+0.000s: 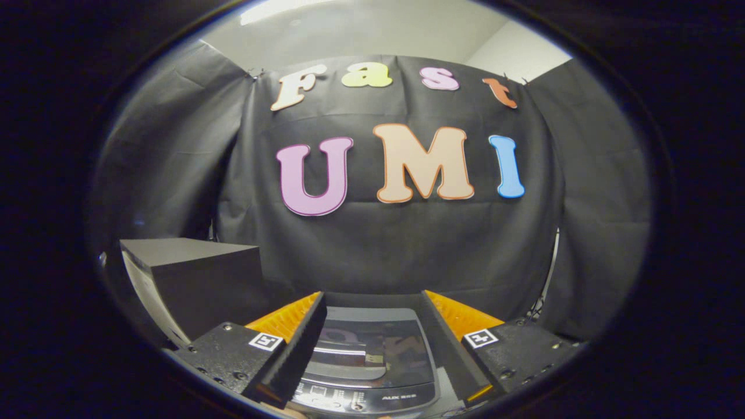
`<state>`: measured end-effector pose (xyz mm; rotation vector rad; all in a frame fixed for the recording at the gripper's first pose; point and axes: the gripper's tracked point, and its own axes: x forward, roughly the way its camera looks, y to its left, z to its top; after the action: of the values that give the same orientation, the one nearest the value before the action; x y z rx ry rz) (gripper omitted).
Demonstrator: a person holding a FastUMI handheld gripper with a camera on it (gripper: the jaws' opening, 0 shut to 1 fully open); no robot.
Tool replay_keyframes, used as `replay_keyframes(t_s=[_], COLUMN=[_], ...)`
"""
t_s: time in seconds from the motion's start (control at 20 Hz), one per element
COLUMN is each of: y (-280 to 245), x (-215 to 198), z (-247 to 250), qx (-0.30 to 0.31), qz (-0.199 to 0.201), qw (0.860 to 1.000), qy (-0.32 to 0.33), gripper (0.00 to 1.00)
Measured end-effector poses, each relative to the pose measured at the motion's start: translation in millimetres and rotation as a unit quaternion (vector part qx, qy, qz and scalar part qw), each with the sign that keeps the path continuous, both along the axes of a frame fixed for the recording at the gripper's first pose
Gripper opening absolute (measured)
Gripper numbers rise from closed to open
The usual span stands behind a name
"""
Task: Put the clothes into the washing machine and then close the washing machine lid.
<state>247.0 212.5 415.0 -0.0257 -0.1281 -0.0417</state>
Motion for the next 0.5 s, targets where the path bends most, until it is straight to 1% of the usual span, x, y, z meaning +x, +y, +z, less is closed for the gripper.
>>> replay_keyframes(t_s=[0.2, 0.4, 0.5], y=[-8, -7, -12], x=[-20, -40, -51], z=[-9, -23, -31], qx=[-0.03, -0.018, -0.015], qz=[0.004, 0.021, 0.022], qw=[0.999, 0.998, 0.998], qy=[-0.03, -0.052, -0.062], gripper=[0.97, 0.97, 0.97])
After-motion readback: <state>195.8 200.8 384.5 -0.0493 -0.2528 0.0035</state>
